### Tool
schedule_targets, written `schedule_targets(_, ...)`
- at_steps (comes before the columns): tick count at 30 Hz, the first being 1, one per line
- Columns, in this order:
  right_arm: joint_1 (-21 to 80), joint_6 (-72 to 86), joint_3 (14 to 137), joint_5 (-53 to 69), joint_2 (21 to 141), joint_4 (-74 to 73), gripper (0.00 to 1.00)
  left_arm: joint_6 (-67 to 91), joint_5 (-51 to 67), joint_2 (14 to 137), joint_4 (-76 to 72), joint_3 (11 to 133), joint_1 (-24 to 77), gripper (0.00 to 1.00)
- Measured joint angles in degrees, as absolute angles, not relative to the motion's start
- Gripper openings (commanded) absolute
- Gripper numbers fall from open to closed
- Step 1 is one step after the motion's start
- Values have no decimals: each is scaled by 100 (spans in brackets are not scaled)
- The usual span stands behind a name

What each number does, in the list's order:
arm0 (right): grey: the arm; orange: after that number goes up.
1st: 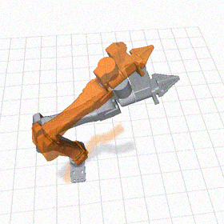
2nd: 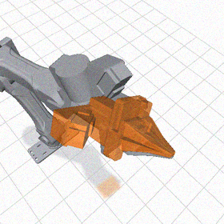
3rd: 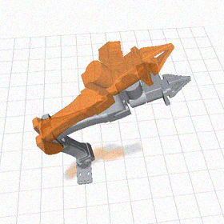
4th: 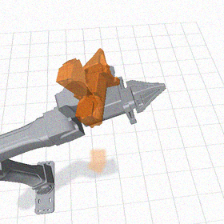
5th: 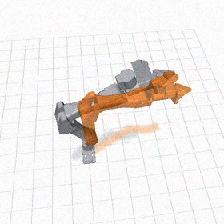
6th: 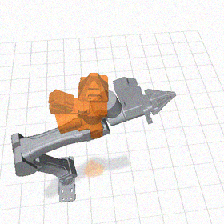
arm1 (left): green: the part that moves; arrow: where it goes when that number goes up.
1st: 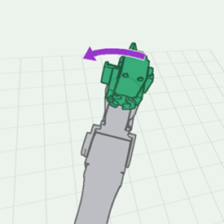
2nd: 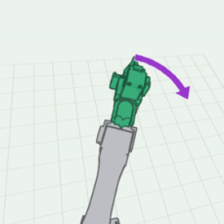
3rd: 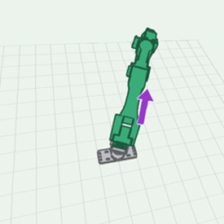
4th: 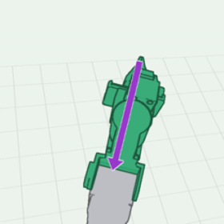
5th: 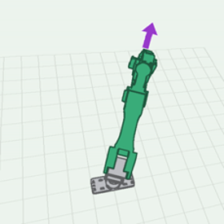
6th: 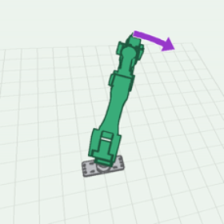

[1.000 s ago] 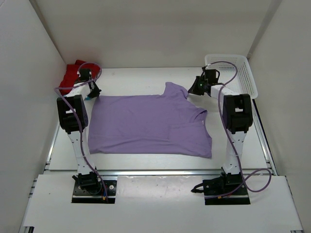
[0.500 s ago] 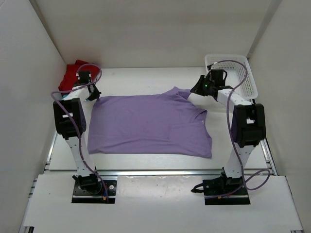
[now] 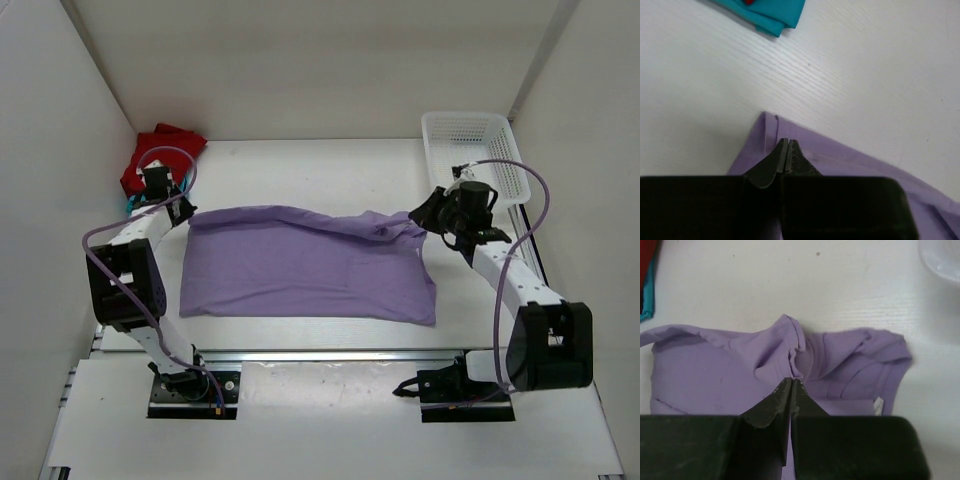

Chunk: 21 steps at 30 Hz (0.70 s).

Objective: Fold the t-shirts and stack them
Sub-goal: Fold the other side of the tshirt into a rectangle

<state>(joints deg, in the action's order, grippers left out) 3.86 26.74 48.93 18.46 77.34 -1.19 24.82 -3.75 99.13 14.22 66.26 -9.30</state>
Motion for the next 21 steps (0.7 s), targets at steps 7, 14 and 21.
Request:
schedule_targets(7,410,2711,4176,1693,6818,-139,0,2665,-331,9113,1212,5647,-1190,0)
schedule_targets(14,375,2757,3793,1625,6235,-370,0,2740,-329,8591,1103,5033,-1247,0)
schedule_targets(21,-47,2849,3135,1756,5384,-502,0,2792,-298,8589,1031,4709,-1369,0)
